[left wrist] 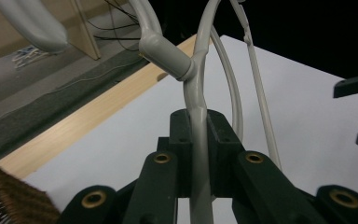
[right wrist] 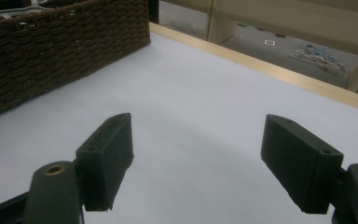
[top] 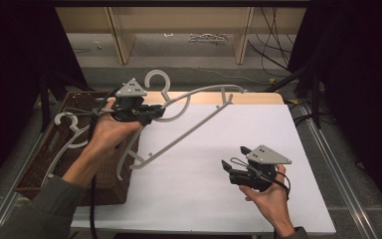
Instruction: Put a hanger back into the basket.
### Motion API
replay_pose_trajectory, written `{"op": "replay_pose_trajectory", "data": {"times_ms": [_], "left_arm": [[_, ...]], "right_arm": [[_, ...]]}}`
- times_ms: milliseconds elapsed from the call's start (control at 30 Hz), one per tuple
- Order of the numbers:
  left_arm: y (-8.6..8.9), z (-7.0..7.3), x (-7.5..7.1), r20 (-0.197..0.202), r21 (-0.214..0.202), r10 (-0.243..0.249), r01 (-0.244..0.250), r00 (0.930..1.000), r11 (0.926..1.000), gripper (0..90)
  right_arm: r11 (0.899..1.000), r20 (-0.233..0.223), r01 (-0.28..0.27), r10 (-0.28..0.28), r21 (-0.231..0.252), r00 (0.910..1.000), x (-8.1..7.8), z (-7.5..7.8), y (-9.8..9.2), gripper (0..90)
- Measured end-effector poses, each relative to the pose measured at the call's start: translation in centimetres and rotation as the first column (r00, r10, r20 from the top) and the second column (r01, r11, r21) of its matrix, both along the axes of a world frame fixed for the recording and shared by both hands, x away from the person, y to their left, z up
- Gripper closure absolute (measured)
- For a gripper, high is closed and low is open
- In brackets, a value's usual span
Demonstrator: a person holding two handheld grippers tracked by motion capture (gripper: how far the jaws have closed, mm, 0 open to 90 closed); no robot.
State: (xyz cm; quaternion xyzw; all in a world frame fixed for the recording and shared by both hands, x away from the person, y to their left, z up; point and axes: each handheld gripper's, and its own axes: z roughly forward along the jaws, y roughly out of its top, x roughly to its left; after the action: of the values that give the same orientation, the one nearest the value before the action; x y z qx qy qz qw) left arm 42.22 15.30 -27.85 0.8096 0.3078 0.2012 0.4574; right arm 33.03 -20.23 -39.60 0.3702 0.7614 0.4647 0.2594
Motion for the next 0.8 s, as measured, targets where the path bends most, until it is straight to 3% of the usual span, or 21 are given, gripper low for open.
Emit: {"op": "replay_pose_trajectory", "data": {"times_ms": [200, 233, 267, 333, 600, 767, 800], "left_arm": [[3.5, 0.6, 0.3, 0.026, 0.012, 0.063, -0.063, 0.9977, 0.9979, 82.3], [4.7, 0.6, 0.3, 0.020, 0.012, 0.093, -0.093, 0.9954, 0.9956, 82.3], [4.7, 0.6, 0.3, 0.020, 0.012, 0.093, -0.093, 0.9954, 0.9956, 82.3], [6.4, 0.4, 0.4, 0.019, -0.017, 0.145, -0.145, 0.9892, 0.9893, 82.3], [9.0, -0.1, 0.7, 0.022, -0.040, 0.190, -0.190, 0.9814, 0.9811, 82.3], [10.6, -0.4, 0.8, 0.018, -0.048, 0.212, -0.210, 0.9772, 0.9764, 82.3], [11.0, -0.5, 0.9, 0.032, -0.041, 0.221, -0.220, 0.9746, 0.9746, 82.3]], "right_arm": [[1.000, 0.006, 0.004, -0.004, 0.009, 1.0000, -0.2, -0.4, -0.1, 24.1], [1.000, -0.005, 0.001, -0.001, 0.015, 1.0000, -0.3, -0.5, -0.1, 24.0], [1.000, -0.005, 0.001, -0.001, 0.015, 1.0000, -0.3, -0.5, -0.1, 24.0], [1.000, -0.006, 0.001, -0.001, 0.010, 1.0000, -0.3, -0.7, -0.2, 23.2], [1.000, -0.003, -0.013, 0.013, 0.016, 0.9999, -0.6, -1.0, -0.1, 21.3], [0.999, 0.027, -0.012, 0.011, 0.030, 0.9996, -0.6, -1.2, -0.2, 20.7], [0.999, 0.037, -0.016, 0.014, 0.038, 0.9992, -0.6, -1.3, -0.2, 20.7]]}}
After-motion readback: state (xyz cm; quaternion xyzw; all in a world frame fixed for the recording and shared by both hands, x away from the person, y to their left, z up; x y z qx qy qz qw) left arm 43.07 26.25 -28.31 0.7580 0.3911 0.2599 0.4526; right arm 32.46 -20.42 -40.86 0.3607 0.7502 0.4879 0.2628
